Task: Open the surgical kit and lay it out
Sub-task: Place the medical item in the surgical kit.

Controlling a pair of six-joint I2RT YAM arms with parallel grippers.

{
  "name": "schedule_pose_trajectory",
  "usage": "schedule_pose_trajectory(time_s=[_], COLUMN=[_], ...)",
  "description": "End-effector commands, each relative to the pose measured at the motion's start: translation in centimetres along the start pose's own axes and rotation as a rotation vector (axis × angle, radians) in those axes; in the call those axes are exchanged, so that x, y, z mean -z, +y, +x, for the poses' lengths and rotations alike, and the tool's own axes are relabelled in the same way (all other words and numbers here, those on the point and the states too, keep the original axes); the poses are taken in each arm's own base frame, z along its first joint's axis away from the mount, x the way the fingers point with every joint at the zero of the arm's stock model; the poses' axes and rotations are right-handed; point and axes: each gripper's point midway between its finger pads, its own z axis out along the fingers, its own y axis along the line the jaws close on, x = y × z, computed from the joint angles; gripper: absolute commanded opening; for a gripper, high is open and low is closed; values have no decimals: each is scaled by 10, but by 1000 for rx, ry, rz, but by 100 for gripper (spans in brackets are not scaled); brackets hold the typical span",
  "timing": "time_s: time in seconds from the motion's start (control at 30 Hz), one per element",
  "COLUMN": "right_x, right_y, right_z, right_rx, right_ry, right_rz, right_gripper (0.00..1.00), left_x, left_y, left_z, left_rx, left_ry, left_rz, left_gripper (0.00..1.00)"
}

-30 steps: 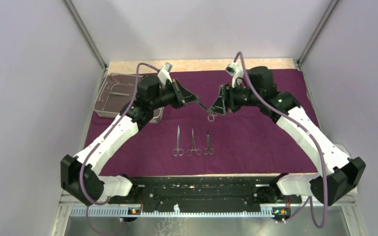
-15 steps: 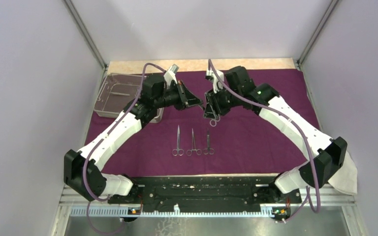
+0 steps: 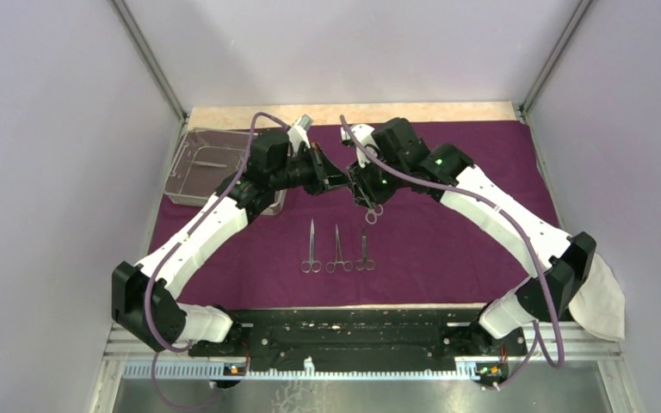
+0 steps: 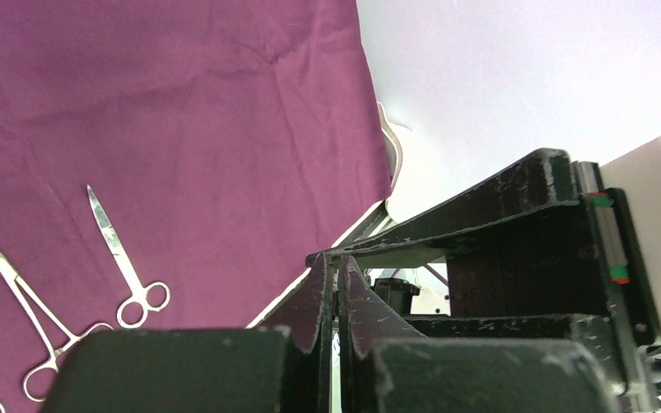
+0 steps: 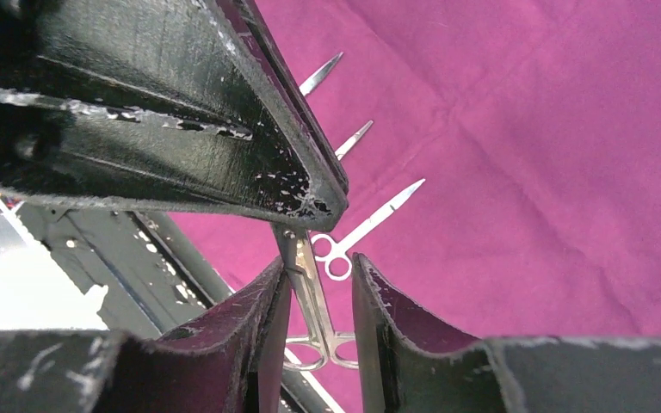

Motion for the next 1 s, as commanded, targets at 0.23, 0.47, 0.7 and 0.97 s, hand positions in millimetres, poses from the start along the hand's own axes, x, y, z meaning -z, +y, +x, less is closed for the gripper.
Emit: schedule_pose_trajectory(time_s=[0.23, 0.47, 0.7, 0.97], right_x=[0, -14, -62, -99], right_y=[3, -29, -47, -56], right_z=[-9, 42, 145, 177], right_rx=[54, -324, -584, -638], right_ry=[-12, -64, 208, 246], right_rz=[51, 273, 459, 520], right_gripper=[6, 0, 0, 0], left_x=[2, 32, 92, 97], left_y=[-17, 18, 47, 51], left_z=[-6, -30, -53, -43], left_rx=[-1, -103, -237, -231], left_ry=[-6, -157, -297, -278], left_rz=[32, -199, -419, -413], left_gripper=[3, 95, 98, 98])
